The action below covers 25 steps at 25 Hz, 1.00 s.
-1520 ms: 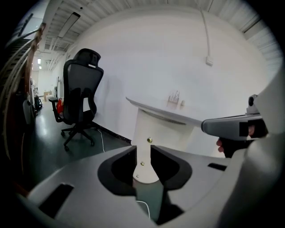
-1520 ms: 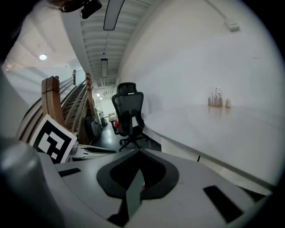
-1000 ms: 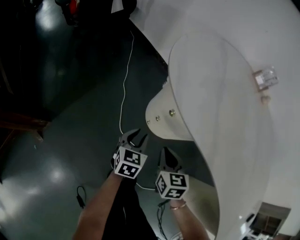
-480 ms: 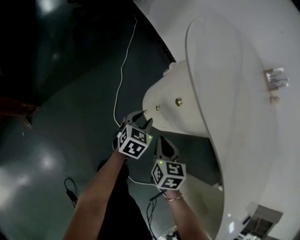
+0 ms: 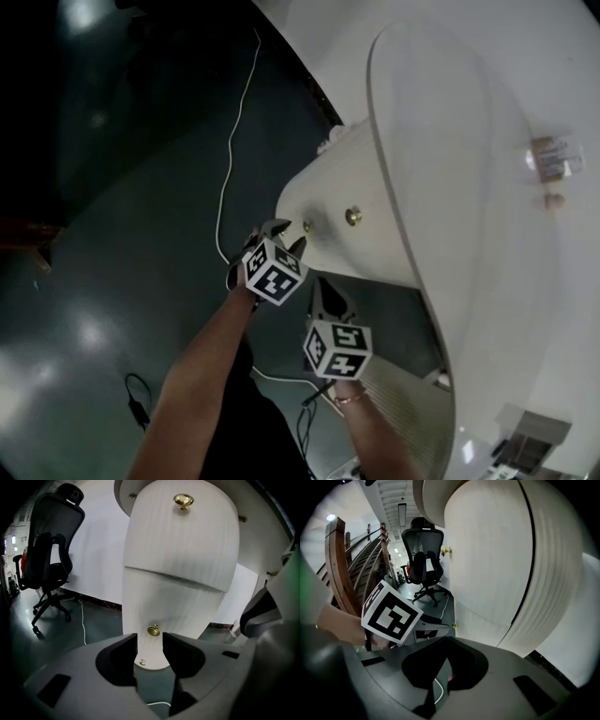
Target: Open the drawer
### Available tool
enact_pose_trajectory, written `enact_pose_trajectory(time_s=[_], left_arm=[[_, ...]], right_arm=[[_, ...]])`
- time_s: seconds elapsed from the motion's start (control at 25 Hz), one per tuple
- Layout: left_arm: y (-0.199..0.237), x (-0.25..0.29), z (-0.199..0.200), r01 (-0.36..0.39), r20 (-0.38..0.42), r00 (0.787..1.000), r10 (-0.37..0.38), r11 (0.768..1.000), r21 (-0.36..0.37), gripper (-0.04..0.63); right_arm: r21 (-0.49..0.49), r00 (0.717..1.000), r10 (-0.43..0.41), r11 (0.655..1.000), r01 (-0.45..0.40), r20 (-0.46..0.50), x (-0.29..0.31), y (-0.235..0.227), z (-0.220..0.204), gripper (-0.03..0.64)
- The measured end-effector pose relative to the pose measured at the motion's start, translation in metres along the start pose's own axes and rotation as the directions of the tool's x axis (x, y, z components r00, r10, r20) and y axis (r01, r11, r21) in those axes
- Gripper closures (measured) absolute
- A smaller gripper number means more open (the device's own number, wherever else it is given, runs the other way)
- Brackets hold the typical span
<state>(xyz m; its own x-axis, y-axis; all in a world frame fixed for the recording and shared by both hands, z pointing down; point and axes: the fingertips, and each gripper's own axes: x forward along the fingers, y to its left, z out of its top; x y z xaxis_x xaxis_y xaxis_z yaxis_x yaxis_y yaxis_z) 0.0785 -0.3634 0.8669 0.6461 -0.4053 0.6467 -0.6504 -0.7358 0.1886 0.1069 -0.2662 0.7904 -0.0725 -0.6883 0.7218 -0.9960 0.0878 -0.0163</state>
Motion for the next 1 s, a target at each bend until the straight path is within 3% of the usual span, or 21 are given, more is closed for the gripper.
enact_pose_trajectory(time_s=[0.52, 0.64, 1.0], left_arm=[[-0.005, 0.040, 0.011, 0.082, -0.085, 0.994, -0.073, 0.991, 0.105, 0.456], [-0.007, 0.042, 0.010, 0.103, -0.094, 0.991, -0.093, 0.990, 0.101, 0.489], [-0.006, 0.038, 0.008, 0.080, -0.115, 0.991, -0.075, 0.996, 0.033, 0.495]], right_arm=[[0.010, 1.000, -0.003, 1.000, 0.003, -0.028, 0.010, -0.016, -0.009, 0.614], [0.007, 1.000, -0.006, 1.000, 0.006, -0.029, 0.010, -0.019, -0.011, 0.614], [0.034, 0.999, -0.009, 0.999, 0.010, -0.046, -0.005, -0.017, -0.018, 0.614]])
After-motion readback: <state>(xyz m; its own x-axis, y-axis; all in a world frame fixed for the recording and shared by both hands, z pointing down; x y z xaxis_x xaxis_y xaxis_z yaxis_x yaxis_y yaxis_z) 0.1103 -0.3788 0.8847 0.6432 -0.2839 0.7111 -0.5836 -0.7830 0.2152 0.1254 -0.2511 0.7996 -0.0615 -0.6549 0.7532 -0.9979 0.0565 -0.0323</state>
